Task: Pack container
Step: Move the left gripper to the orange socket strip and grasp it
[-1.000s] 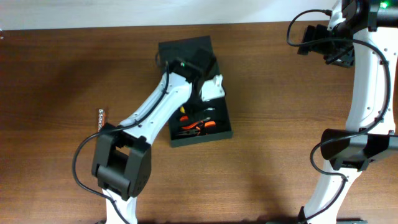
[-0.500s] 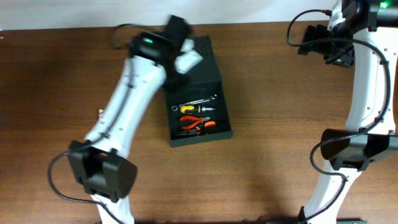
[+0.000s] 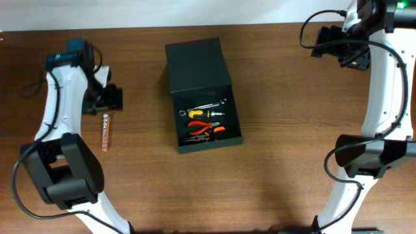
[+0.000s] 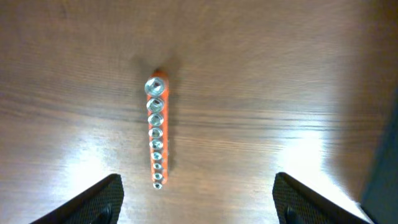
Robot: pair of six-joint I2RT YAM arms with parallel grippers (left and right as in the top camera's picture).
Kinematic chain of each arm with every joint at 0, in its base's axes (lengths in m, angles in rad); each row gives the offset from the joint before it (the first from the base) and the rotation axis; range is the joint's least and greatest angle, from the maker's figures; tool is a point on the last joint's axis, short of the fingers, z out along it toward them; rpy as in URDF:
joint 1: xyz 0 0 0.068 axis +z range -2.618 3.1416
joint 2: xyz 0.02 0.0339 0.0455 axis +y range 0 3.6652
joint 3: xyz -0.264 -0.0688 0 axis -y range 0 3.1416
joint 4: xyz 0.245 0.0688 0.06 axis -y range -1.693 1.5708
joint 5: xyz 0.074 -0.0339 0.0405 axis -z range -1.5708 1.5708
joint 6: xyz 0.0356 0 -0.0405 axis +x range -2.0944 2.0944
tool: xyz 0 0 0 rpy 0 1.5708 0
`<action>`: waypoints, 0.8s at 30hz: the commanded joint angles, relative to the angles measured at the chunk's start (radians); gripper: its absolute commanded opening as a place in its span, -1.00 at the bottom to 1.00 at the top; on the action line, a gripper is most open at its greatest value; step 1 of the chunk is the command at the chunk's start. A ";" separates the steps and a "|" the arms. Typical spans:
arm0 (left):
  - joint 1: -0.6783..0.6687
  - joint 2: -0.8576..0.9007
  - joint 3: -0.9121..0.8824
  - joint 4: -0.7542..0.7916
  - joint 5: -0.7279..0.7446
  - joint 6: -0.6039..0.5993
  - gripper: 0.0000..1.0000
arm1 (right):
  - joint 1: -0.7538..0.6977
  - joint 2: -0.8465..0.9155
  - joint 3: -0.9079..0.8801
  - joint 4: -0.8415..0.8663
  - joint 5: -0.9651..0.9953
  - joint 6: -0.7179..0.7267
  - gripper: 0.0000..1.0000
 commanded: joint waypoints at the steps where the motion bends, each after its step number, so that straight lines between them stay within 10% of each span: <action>1: 0.039 -0.011 -0.096 0.048 0.026 0.090 0.59 | -0.006 0.006 -0.001 -0.006 0.002 -0.003 0.75; 17: 0.101 -0.008 -0.389 0.371 0.019 0.166 0.71 | -0.006 0.006 -0.001 -0.006 0.002 -0.003 0.75; 24: 0.105 0.002 -0.419 0.412 0.011 0.166 0.43 | -0.005 0.006 -0.001 -0.006 0.002 -0.003 0.75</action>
